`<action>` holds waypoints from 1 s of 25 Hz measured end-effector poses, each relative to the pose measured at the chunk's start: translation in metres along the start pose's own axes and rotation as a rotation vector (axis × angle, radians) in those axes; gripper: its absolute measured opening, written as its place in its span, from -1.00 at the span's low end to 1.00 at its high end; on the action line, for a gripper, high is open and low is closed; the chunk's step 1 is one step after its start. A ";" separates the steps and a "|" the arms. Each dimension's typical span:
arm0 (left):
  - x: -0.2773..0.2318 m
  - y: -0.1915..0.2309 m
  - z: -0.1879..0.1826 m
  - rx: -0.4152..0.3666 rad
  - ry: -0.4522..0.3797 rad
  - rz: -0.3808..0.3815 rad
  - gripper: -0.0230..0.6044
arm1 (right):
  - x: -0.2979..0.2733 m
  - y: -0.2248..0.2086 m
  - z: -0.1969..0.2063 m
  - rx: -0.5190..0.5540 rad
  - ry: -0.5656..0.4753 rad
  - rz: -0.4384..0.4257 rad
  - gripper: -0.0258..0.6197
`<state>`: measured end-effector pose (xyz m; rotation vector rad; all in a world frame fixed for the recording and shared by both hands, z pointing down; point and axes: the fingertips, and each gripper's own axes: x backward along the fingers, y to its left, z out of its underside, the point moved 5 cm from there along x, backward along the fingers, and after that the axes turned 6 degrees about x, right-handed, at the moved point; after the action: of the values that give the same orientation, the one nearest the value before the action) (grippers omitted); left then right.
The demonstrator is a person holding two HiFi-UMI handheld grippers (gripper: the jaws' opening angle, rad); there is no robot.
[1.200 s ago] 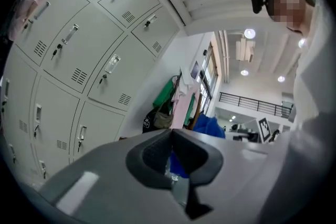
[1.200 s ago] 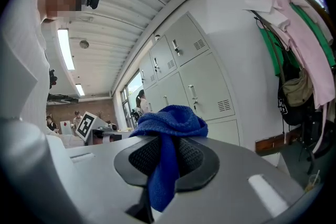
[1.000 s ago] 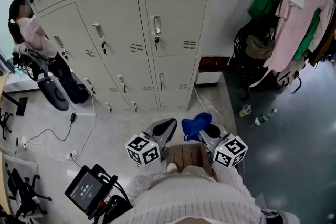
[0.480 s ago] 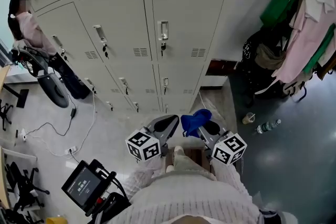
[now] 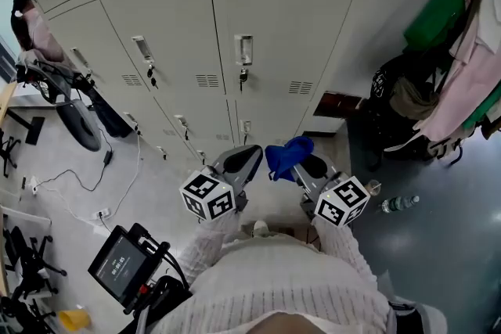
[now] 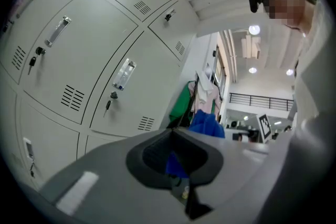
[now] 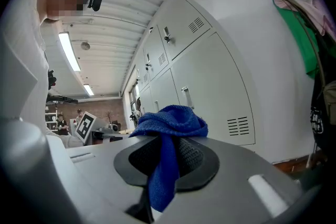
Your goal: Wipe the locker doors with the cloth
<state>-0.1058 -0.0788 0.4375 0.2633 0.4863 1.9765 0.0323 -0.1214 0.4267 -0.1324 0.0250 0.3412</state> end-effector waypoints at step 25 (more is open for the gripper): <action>-0.043 0.061 -0.165 -0.305 -0.085 -0.048 -0.91 | -0.136 -0.026 -0.142 0.560 -0.056 -0.031 -0.75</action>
<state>-0.2012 -0.1766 0.3191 0.1405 0.1310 1.9520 -0.0879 -0.2096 0.2954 0.4313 0.0621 0.2957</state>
